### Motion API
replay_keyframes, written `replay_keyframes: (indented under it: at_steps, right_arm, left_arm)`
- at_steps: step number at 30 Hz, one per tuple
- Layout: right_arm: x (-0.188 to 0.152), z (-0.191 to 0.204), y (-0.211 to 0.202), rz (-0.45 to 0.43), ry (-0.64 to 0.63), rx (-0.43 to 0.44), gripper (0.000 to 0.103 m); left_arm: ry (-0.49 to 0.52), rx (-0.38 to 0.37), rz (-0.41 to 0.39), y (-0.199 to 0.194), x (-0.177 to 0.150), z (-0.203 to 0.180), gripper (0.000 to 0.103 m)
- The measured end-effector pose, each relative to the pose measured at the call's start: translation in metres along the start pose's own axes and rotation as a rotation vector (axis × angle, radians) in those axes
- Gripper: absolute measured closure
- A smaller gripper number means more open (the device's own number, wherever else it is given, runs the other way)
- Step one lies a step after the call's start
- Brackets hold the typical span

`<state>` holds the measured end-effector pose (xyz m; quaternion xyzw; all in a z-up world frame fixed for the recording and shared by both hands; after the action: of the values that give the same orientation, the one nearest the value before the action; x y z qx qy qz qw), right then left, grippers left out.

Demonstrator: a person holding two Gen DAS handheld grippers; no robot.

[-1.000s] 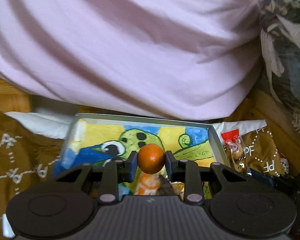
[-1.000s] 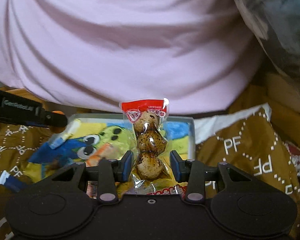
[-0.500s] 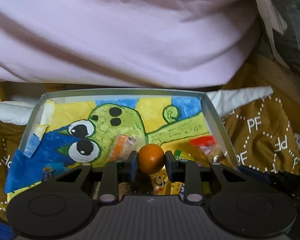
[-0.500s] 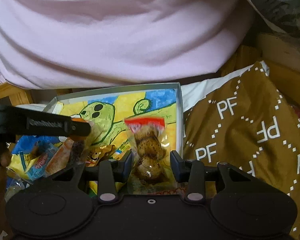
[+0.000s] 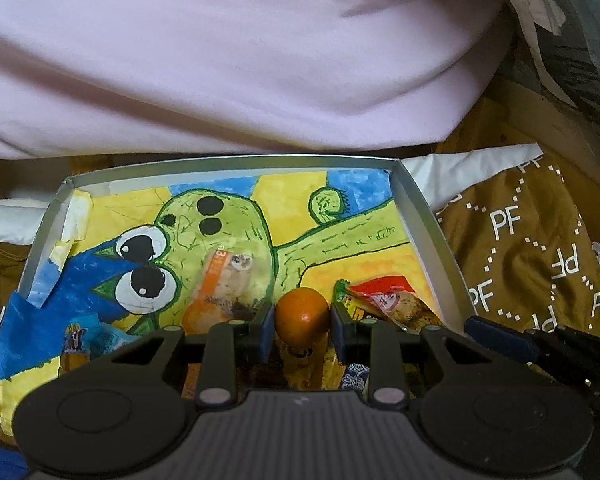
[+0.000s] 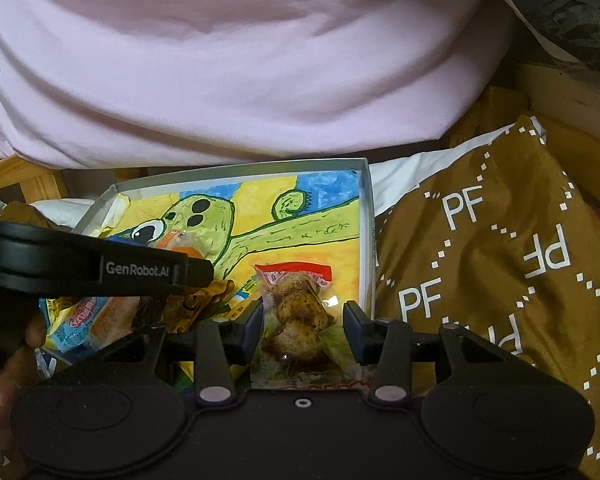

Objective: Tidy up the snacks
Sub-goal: 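Lower orange candy into tray with left tool while right tool places quail eggs there, then lift both open tools away from the tray over the remaining snacks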

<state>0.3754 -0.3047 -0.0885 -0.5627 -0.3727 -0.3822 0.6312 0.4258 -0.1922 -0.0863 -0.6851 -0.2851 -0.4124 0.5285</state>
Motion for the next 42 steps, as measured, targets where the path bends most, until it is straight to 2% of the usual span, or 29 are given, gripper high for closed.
replay_keyframes:
  at_steps: [6, 8, 13, 15, 19, 22, 24, 26, 29, 34, 42]
  right_arm:
    - [0.0, 0.0, -0.002, -0.01, -0.006, -0.001, 0.051]
    - [0.001, 0.001, -0.004, -0.02, -0.006, 0.003, 0.049]
    - [0.009, 0.002, -0.017, -0.066, 0.005, 0.014, 0.033]
    - [0.013, 0.004, -0.025, -0.084, -0.001, 0.016, 0.027]
    - [0.024, 0.007, -0.043, -0.132, -0.011, 0.011, 0.019]
    - [0.033, 0.011, -0.062, -0.177, -0.01, 0.013, 0.013]
    - [0.04, 0.014, -0.074, -0.21, -0.007, 0.007, 0.006]
    - [0.046, 0.017, -0.085, -0.241, -0.012, -0.002, 0.004]
    - [0.053, 0.026, -0.101, -0.275, -0.017, 0.002, 0.001]
    - [0.052, 0.04, -0.126, -0.3, -0.017, 0.015, 0.001]
    - [0.041, 0.064, -0.17, -0.321, -0.022, 0.045, 0.001]
  left_arm:
    - [-0.043, -0.005, 0.015, -0.003, 0.001, 0.005, 0.07]
    - [-0.067, -0.01, 0.02, -0.006, 0.002, 0.008, 0.064]
    - [-0.085, -0.01, -0.009, -0.022, 0.008, 0.012, 0.053]
    - [-0.096, -0.006, -0.028, -0.032, 0.012, 0.016, 0.046]
    - [-0.113, 0.028, -0.097, -0.06, 0.022, 0.029, 0.018]
    - [-0.109, 0.057, -0.154, -0.084, 0.029, 0.039, 0.012]
    - [-0.106, 0.074, -0.179, -0.1, 0.031, 0.045, 0.007]
    - [-0.105, 0.095, -0.215, -0.119, 0.033, 0.052, 0.002]
    - [-0.104, 0.119, -0.264, -0.146, 0.032, 0.062, 0.001]
    - [-0.108, 0.163, -0.314, -0.184, 0.021, 0.078, 0.0]
    - [-0.11, 0.226, -0.313, -0.231, -0.009, 0.104, 0.0]
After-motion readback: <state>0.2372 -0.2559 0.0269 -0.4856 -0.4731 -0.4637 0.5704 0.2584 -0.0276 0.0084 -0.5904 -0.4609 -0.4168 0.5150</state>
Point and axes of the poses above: each gripper's, at about its wrist camera, not at the fingertips, and y roughly the way its jaws point, z to its left, x to its top, the point moved 9 cm from there along y, roughly the way its jaws point, and after that the axes turned 11 degrees about -z, right-handed, at the moved point
